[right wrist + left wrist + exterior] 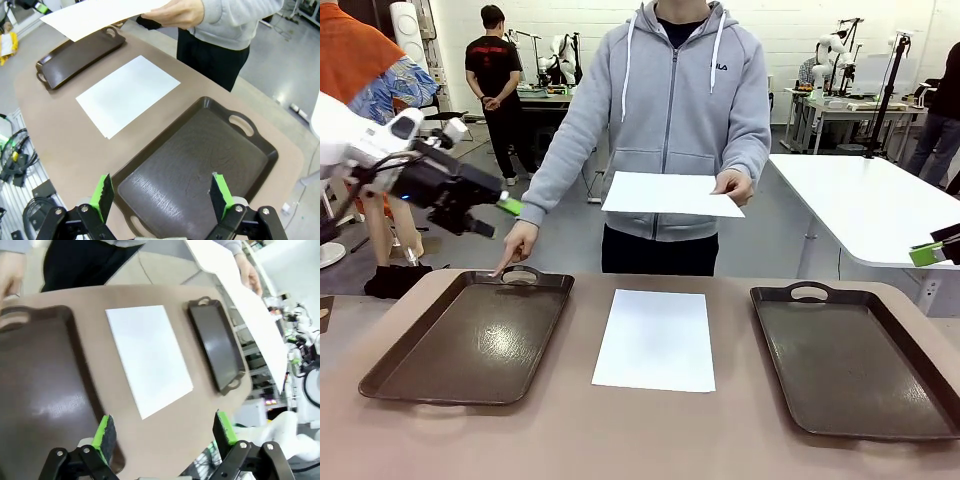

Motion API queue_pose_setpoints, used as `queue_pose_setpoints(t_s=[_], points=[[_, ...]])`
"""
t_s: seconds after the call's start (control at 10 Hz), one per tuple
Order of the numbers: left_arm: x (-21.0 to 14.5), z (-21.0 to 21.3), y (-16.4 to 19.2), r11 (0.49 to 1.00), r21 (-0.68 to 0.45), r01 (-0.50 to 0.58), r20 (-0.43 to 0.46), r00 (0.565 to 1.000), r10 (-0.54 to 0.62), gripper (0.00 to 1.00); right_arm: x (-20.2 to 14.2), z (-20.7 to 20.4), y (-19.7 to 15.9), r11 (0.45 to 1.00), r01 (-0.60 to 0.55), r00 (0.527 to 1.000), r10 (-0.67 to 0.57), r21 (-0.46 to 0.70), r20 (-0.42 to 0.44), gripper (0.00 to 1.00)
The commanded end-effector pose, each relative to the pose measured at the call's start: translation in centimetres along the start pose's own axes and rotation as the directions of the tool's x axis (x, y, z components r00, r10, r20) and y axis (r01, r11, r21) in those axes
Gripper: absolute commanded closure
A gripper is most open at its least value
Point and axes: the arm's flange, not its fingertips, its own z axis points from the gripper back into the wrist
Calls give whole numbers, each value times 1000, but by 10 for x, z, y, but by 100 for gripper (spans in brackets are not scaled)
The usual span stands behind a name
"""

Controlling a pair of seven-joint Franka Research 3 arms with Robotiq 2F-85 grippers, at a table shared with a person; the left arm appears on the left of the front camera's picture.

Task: Sort the A4 documents.
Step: Receive the A4 Paper.

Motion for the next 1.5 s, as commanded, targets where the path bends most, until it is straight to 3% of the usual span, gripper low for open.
queue_pose_setpoints(t_s=[0.0,0.4,0.8,1.1,1.4], points=[[40,-14,0,993,-77,-93,-49,995,90,0,-1,-2,-1,1000,-2,1000,2,18,9,0],[91,-59,-19,914,-316,-255,-142,965,220,0,-1,-2,-1,1000,-2,1000,2,18,9,0],[102,-104,-40,866,-345,-361,-237,927,292,0,-1,-2,-1,1000,-2,1000,2,18,9,0],[96,-142,-30,855,-295,-427,-284,893,349,0,-1,-2,-1,1000,-2,1000,2,18,9,0],[95,-160,-23,767,-416,-489,-347,865,363,0,-1,-2,-1,1000,-2,1000,2,18,9,0]])
